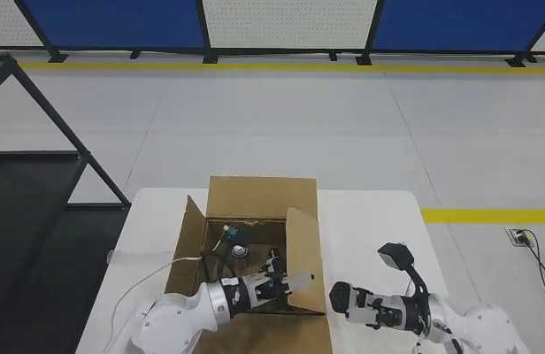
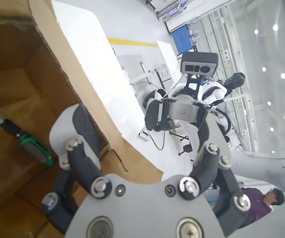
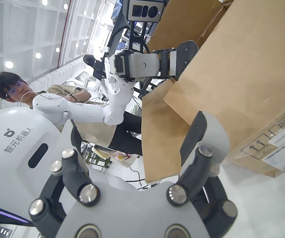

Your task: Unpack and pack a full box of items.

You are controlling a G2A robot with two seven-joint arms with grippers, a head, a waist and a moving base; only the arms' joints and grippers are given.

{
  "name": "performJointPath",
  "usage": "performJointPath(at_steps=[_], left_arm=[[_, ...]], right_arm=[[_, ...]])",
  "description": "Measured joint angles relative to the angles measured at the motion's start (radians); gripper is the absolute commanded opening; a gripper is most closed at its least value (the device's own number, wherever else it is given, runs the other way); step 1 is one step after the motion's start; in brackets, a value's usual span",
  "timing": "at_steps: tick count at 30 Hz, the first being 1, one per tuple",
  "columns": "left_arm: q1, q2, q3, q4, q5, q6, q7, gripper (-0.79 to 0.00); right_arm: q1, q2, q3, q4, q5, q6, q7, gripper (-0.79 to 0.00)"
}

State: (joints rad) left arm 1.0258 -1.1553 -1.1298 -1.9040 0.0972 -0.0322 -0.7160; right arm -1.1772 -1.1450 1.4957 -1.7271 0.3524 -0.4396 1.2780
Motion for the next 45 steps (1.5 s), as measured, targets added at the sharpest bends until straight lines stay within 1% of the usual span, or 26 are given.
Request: performJointPath(at_steps=[5,7,10,17,19,22,24,28,32,40,45], left_arm=[[-0.034,-0.01,0.046,-0.019,0.015,-0.004,0.025,0.0],[-0.05,-0.015,0.067,-0.017,0.022,-0.008,0.03,0.0],[-0.068,-0.019,0.086,-0.01,0.027,-0.02,0.029,0.0],[-0.068,-0.019,0.086,-0.01,0.028,-0.021,0.029,0.0],[-0.068,-0.019,0.086,-0.01,0.028,-0.021,0.029,0.0],[-0.063,-0.021,0.094,-0.008,0.027,-0.026,0.045,0.0],[-0.073,-0.026,0.111,0.0,0.019,-0.029,0.05,0.0],[-0.122,-0.043,0.167,0.042,0.004,-0.033,0.061,0.0],[-0.168,-0.061,0.22,0.09,-0.007,-0.042,0.08,0.0],[-0.23,-0.101,0.323,0.196,-0.019,-0.067,0.135,0.0],[-0.261,-0.123,0.365,0.25,-0.032,-0.085,0.156,0.0]], right_arm=[[-0.055,0.012,0.054,-0.034,0.044,-0.038,0.007,0.0],[-0.083,0.017,0.081,-0.046,0.049,-0.037,-0.004,0.0],[-0.09,0.018,0.088,-0.049,0.046,-0.033,-0.01,0.0],[-0.09,0.018,0.086,-0.05,0.046,-0.033,-0.011,0.0],[-0.096,0.018,0.077,-0.066,0.054,-0.04,-0.027,0.0],[-0.106,0.023,0.082,-0.084,0.104,-0.067,0.009,0.0],[-0.116,0.027,0.097,-0.092,0.133,-0.07,0.032,0.0],[-0.154,0.04,0.137,-0.133,0.177,-0.054,0.048,0.0],[-0.213,0.053,0.185,-0.167,0.211,-0.068,0.035,0.0],[-0.318,0.073,0.262,-0.185,0.219,-0.109,-0.006,0.0],[-0.346,0.083,0.277,-0.188,0.205,-0.106,-0.004,0.0]])
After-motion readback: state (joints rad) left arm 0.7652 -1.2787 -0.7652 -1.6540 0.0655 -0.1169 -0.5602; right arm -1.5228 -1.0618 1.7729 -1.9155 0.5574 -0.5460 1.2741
